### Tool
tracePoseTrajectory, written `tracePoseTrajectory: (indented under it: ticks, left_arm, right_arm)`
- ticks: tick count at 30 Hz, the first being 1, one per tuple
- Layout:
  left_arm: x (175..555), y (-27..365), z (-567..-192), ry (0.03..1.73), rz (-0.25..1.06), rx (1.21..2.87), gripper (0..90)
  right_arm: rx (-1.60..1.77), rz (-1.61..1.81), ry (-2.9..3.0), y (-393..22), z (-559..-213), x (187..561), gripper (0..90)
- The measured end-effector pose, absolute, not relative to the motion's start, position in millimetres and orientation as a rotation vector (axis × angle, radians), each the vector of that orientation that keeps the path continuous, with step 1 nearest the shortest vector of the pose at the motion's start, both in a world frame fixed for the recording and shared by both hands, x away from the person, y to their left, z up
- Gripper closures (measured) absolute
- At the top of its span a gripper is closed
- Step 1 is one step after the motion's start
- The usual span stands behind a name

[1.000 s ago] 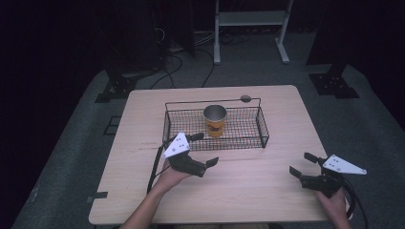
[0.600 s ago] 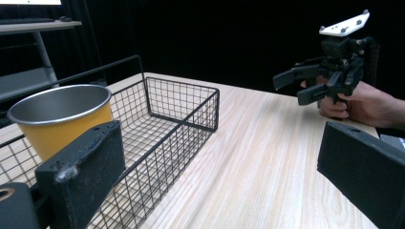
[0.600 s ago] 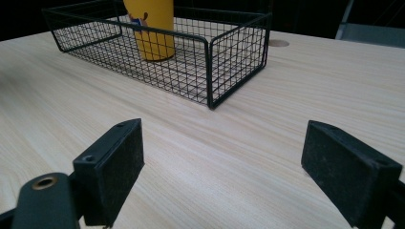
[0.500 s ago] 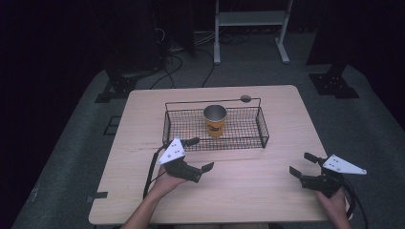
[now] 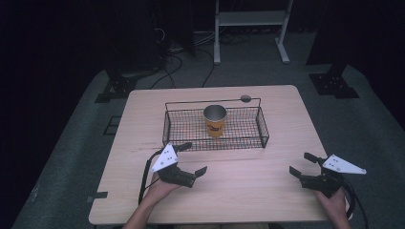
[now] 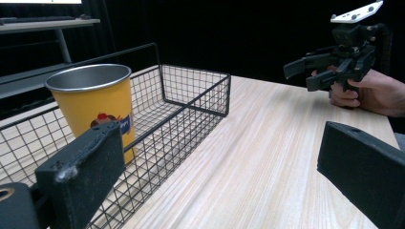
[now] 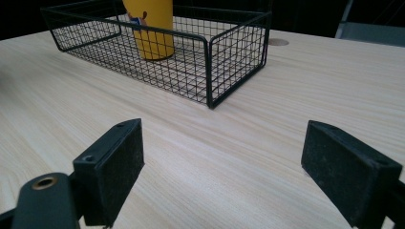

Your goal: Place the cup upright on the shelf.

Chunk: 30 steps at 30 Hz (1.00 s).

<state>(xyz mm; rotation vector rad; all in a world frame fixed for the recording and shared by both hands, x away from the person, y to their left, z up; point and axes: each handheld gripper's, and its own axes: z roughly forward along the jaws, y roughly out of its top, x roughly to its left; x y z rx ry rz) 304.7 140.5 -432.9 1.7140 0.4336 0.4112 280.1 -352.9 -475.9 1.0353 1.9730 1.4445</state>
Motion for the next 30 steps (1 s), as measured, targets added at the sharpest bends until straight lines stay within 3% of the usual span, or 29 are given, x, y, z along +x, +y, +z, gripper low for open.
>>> tracePoseTrajectory:
  ticks: [30]
  left_arm:
    - [280, 159, -457, 0.502, 0.47, 1.69, 1.4]
  right_arm:
    - [1.044, 1.478, 1.95, -357, -476, 280, 13.4]
